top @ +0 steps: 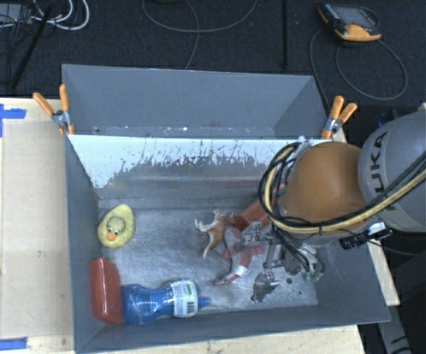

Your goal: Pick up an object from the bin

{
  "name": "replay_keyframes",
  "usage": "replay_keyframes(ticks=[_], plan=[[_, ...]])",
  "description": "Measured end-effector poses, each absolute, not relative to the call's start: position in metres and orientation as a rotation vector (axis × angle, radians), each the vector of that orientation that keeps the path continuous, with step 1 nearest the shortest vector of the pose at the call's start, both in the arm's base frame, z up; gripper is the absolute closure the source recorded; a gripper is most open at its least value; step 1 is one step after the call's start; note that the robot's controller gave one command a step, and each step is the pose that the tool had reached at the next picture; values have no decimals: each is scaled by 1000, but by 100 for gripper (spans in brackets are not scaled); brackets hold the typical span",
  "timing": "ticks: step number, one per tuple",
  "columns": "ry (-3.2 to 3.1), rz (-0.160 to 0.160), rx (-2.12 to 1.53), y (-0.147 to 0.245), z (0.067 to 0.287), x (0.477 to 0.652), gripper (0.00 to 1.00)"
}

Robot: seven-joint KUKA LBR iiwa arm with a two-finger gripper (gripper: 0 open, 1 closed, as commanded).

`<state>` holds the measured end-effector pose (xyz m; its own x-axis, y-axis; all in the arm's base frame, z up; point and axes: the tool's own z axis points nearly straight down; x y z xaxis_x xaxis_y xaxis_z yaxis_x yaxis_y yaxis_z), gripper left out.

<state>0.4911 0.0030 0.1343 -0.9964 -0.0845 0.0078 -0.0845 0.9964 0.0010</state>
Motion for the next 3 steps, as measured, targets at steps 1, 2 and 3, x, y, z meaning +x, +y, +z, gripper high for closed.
replay_keyframes(ticks=[1, 2, 3], plan=[[-3125, -1, 275, -11, 135, 468, 0], [-3134, 2, 303, -11, 114, 489, 0], [-3009, 3, 983, 2, 76, 501, 100]])
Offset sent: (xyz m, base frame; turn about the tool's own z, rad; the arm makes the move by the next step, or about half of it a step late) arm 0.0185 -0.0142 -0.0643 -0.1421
